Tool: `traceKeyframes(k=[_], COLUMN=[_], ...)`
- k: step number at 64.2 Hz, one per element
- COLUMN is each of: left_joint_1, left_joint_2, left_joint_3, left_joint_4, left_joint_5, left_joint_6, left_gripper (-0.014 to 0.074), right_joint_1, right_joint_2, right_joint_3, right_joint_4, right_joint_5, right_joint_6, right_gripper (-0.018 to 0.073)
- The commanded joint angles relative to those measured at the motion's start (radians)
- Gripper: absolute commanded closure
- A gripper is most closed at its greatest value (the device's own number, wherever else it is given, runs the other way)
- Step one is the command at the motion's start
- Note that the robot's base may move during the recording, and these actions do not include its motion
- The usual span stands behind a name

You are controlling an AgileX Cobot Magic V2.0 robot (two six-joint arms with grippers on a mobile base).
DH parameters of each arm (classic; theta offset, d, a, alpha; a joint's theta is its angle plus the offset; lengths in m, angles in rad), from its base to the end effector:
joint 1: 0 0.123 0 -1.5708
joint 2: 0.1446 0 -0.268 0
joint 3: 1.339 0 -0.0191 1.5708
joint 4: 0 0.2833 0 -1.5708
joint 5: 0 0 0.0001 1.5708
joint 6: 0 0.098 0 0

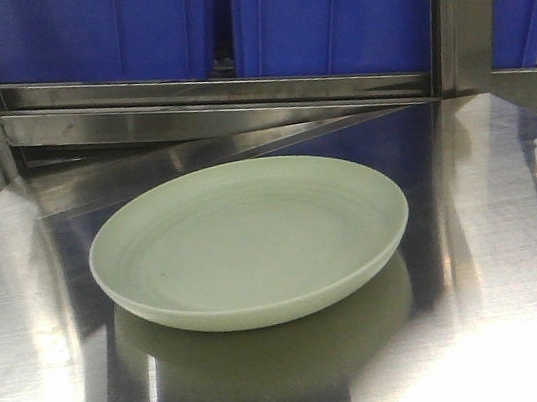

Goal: Place green plate on second shelf with right arm

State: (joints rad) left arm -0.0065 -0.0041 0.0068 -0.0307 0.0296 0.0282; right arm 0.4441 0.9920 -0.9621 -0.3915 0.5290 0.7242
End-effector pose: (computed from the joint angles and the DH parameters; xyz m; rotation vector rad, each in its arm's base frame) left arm 0.1132 -0.0008 0.2088 0.0038 1.5159 -0.0079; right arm 0.2393 0.0929 0.3605 0.0617 2.0150 0.3343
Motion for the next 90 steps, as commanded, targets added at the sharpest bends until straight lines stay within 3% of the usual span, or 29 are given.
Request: traceKeyframes(k=[1,7,14,21,27,61,90], left_joint_1=[-0.002,-0.002,-0.002,-0.002,-0.002,-0.002,-0.002], left_joint_2=[-0.017,-0.017,-0.017,-0.017,-0.017,-0.017,-0.017], left_joint_3=[0.04,0.04,0.04,0.04,0.04,0.04,0.04], left_joint_4=[-0.003,-0.003,-0.003,-0.003,-0.003,-0.003,-0.003], left_joint_5=[-0.088,-0.088,-0.088,-0.088,-0.088,-0.088,-0.088], left_joint_6=[-0.002,-0.002,-0.002,-0.002,-0.002,-0.002,-0.002], left_gripper=[0.0466,0.0466,0.0466,0.0466,0.0466,0.0466,0.0466], right_joint_1=[0.059,0.074,0.074,0.074,0.074,0.079,0.089], right_joint_2=[0.051,0.126,0.205,0.259,0.315,0.515,0.579], right_joint_3=[-0.038,-0.038,-0.038,-0.038,-0.038,-0.038,-0.038], right_joint_4=[-0.004,0.036,0.114,0.198,0.222,0.497,0.559], right_joint_5=[0.015,0.052,0.054,0.08,0.109,0.015,-0.038], right_joint_6=[-0.003,0.007,0.008,0.006,0.006,-0.143,-0.144], right_gripper=[0.0512,0.0503,0.0362,0.0141,0.0045,0.0034,0.0043])
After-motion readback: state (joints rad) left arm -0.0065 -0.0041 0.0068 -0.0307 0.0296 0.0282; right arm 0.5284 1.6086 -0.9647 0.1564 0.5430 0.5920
